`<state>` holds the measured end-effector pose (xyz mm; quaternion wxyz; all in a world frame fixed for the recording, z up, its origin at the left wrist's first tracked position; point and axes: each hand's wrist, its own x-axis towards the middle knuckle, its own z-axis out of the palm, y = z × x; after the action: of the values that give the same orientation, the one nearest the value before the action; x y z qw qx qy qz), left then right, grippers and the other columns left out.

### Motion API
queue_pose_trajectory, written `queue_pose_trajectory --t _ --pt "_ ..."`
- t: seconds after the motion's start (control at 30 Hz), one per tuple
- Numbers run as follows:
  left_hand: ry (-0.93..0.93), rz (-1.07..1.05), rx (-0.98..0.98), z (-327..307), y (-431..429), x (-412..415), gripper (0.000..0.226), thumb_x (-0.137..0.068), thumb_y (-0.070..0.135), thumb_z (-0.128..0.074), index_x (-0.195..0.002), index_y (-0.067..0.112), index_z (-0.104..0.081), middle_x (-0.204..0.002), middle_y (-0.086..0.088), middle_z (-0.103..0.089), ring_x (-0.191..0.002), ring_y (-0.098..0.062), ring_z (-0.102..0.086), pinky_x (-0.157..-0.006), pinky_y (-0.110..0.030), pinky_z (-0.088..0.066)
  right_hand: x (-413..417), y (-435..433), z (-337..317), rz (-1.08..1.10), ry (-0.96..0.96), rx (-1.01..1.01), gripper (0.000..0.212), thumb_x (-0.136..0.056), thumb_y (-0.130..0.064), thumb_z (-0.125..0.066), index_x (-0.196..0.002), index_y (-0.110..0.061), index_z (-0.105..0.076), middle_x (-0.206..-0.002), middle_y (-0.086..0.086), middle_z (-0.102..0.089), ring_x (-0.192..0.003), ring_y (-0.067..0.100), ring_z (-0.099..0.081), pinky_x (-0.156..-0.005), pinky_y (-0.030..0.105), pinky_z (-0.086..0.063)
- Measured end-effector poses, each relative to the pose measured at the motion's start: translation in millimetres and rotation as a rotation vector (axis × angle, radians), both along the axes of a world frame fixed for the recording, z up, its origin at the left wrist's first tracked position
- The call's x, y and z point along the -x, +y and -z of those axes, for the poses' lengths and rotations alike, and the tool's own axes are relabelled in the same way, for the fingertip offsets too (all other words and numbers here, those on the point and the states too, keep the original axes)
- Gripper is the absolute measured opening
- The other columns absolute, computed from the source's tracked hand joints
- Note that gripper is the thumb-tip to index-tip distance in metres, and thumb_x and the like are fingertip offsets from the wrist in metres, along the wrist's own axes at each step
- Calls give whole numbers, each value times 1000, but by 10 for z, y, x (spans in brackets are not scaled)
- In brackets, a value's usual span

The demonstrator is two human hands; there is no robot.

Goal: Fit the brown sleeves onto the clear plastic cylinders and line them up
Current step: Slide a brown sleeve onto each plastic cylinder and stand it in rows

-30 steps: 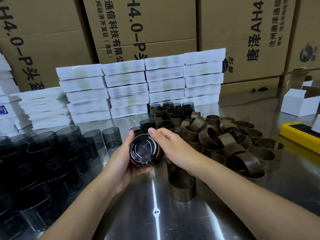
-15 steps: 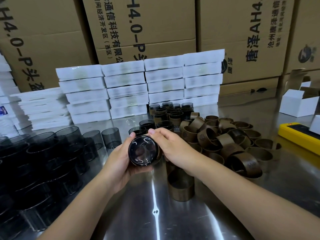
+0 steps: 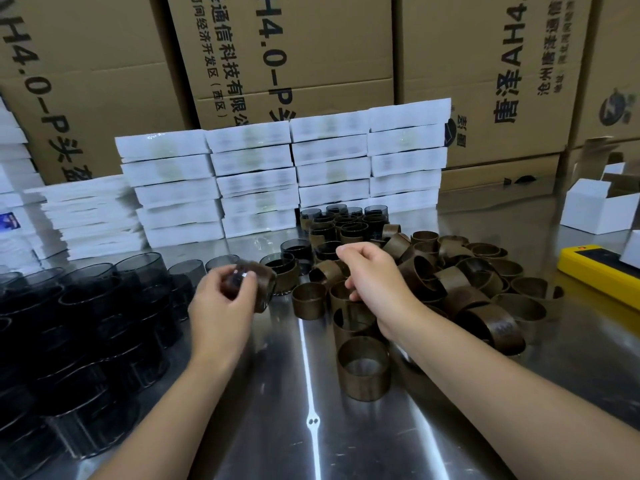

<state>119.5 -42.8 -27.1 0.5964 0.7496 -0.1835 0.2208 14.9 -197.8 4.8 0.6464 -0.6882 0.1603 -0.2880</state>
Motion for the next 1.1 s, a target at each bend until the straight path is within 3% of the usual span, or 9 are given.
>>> queue_pose_trajectory --t 0.07,0.17,0.27,0.47,0.6,0.73,0.8,0.93,1.1 --pt "-101 -25 -246 40 -15 21 9 -87 19 -67 -90 22 -59 -93 5 -51 -84 -12 -50 -72 -16 -31 -12 20 9 -3 -11 3 7 -94 -30 -52 -92 -27 -59 -62 -6 -54 -41 -2 -46 -44 13 -43" --pt "-72 21 -395 80 -5 12 9 -87 18 -69 -86 22 -60 -93 8 -37 -94 -15 -46 -79 -15 -31 -27 21 16 17 -26 3 6 -92 -28 -54 -93 -26 -60 -74 -8 -59 -55 3 -51 -55 20 -46" --pt "-81 39 -455 115 -6 -11 9 -84 18 -73 -90 20 -66 -101 4 -35 -106 -16 -38 -93 -24 -30 -29 14 15 27 -31 5 6 -92 -27 -54 -93 -27 -60 -78 -8 -60 -60 5 -51 -58 22 -47" --pt "-88 1 -428 117 -14 -26 25 -77 21 -80 -97 28 -66 -99 2 -34 -101 -15 -32 -92 -23 -27 -40 11 36 27 -31 27 6 -92 -27 -54 -91 -28 -60 -89 -8 -62 -73 7 -55 -69 27 -46" --pt "66 26 -396 134 -14 -56 32 -77 19 -79 -82 20 -48 -70 5 -49 -67 -15 -47 -58 -28 -35 -48 6 43 17 -25 38 6 -92 -27 -54 -92 -27 -60 -84 -7 -59 -74 7 -54 -67 26 -42" --pt "55 115 -521 198 -37 -47 28 -79 22 -76 -64 22 -52 -47 11 -50 -48 -3 -46 -51 -24 -36 -53 4 55 11 -29 36 6 -92 -27 -54 -92 -26 -60 -82 -7 -59 -73 6 -54 -65 24 -42" --pt "65 154 -514 214 -39 -45 22 -78 26 -76 -68 25 -56 -57 13 -58 -56 -1 -53 -57 -23 -41 -58 1 59 10 -29 37 6 -91 -26 -54 -93 -25 -60 -83 -8 -59 -75 6 -53 -67 24 -42" --pt "121 168 -552 269 -35 -125 21 -79 32 -75 -89 29 -57 -104 5 -57 -99 -11 -55 -82 -25 -40 -73 6 72 12 -27 52 6 -91 -26 -54 -92 -26 -61 -92 -8 -61 -81 7 -54 -72 27 -44" --pt "108 194 -622 269 -38 -250 56 -88 38 -66 -138 21 -47 -129 4 -50 -105 -9 -49 -88 -25 -39 -93 8 84 40 -11 84 6 -89 -27 -55 -88 -30 -60 -110 -2 -59 -94 14 -54 -88 39 -48"
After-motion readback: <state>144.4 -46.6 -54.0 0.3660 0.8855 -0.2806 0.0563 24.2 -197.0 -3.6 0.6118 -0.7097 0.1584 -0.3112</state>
